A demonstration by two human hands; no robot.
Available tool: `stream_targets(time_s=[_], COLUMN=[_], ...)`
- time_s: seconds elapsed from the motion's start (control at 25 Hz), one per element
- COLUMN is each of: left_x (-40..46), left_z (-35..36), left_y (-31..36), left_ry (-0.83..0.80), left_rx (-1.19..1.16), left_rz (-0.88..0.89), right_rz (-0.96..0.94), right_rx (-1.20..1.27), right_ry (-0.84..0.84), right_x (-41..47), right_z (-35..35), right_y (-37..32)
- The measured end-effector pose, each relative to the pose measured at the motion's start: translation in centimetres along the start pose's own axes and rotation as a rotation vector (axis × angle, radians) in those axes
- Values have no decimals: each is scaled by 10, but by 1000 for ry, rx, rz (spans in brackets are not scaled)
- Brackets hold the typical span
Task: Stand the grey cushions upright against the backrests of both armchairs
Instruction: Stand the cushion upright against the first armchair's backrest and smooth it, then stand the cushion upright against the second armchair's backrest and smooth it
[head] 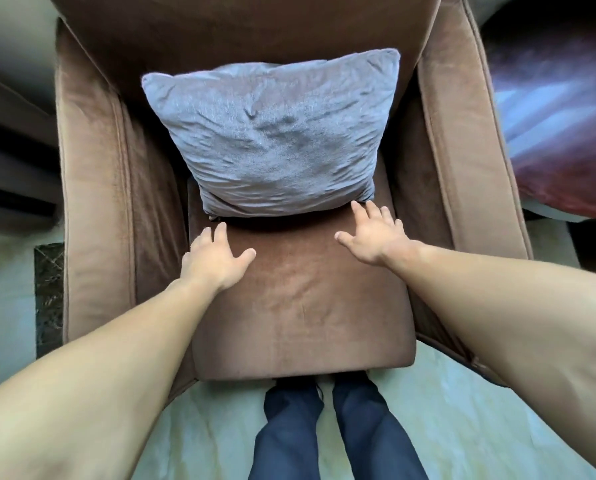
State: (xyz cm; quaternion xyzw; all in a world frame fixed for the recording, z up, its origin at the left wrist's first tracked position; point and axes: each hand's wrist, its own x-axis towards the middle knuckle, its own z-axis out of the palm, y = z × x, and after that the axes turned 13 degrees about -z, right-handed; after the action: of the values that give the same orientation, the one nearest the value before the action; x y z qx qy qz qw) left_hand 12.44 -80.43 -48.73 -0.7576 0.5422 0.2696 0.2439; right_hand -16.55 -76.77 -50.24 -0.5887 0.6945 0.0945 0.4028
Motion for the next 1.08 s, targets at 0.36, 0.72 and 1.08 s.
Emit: stream_targets(time_s=[0.36,0.72,1.08], left_x=[-134,-212,-369], left_z=[-49,-100,-102], left_y=[34,78,175], left_ry=[47,138,243], left_rx=[78,171,250], left_rz=[99,347,863], right_rz=[-94,35,377], right_rx=[-55,11,128], right_ry=[-18,179,542], right_x=[-122,-244,-432], right_z=[-37,-84,-111], right_y=[-30,-25,39])
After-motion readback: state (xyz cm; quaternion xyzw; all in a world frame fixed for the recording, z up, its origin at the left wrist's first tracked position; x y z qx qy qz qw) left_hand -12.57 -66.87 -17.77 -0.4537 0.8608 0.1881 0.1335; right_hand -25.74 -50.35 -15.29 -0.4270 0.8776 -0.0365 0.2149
